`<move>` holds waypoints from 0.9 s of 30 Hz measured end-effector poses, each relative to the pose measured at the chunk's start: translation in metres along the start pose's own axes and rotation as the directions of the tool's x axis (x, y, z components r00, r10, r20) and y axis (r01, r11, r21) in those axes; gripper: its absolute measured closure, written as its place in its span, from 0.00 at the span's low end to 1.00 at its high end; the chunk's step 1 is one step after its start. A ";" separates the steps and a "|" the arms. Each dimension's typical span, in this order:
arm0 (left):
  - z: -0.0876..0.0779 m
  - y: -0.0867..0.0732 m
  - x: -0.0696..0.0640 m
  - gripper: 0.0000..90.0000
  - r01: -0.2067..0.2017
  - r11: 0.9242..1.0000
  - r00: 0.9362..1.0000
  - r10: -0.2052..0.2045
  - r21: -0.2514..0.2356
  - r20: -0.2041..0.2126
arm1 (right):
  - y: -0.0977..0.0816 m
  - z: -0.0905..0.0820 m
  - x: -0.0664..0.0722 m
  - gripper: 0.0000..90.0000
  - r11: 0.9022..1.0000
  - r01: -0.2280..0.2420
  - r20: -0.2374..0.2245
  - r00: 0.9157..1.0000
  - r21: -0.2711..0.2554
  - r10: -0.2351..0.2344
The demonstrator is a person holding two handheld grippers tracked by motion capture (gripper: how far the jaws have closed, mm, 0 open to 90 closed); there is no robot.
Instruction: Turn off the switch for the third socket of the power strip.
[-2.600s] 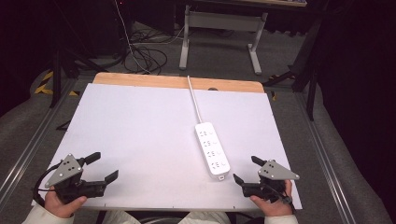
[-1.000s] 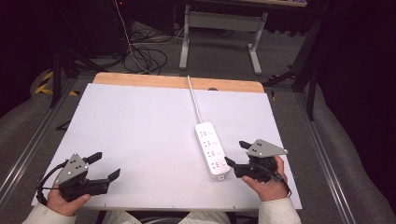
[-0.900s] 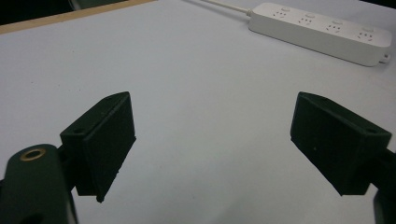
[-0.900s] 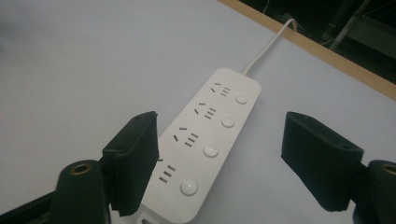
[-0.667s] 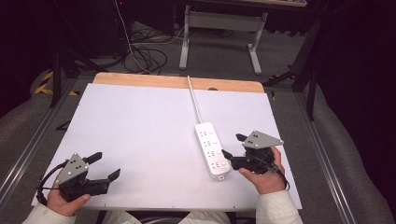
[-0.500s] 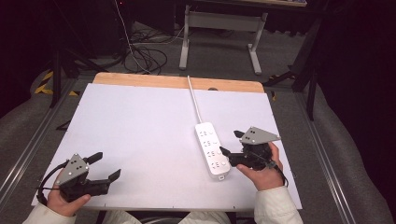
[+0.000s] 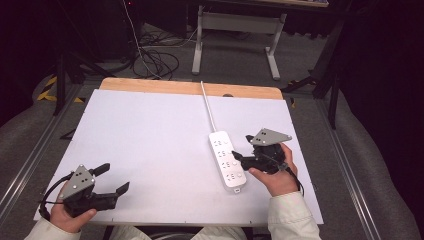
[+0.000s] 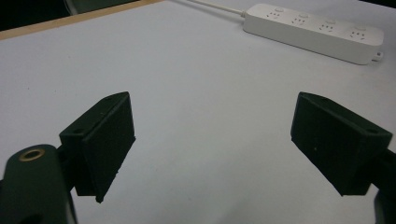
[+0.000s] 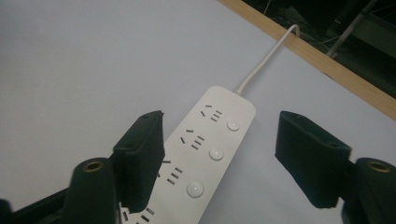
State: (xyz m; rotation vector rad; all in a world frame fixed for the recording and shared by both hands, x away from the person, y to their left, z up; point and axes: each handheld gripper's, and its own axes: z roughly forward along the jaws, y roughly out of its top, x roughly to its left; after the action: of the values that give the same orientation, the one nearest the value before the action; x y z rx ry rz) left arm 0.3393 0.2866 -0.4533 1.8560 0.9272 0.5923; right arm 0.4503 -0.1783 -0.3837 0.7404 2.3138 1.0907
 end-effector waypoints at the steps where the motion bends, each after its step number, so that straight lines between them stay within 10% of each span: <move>1: 0.000 0.000 0.000 0.16 0.001 1.000 1.000 -0.001 0.001 -0.001 | 0.000 0.001 0.000 0.40 1.000 -0.002 -0.008 1.000 0.008 0.002; 19: 0.000 0.000 0.000 0.16 0.007 1.000 1.000 -0.007 0.004 -0.001 | 0.005 0.026 -0.011 0.93 0.978 -0.051 -0.070 0.995 0.204 0.067; 27: 0.000 0.000 0.001 0.16 0.002 1.000 1.000 -0.002 0.009 -0.004 | 0.004 0.038 -0.010 1.00 0.962 -0.065 -0.077 0.993 0.266 0.088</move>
State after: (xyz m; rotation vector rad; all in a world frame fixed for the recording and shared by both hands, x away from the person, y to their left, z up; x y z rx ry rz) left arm 0.3397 0.2869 -0.4535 1.8618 0.9357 0.5915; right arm 0.4821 -0.1619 -0.4010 0.9033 2.5565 0.8711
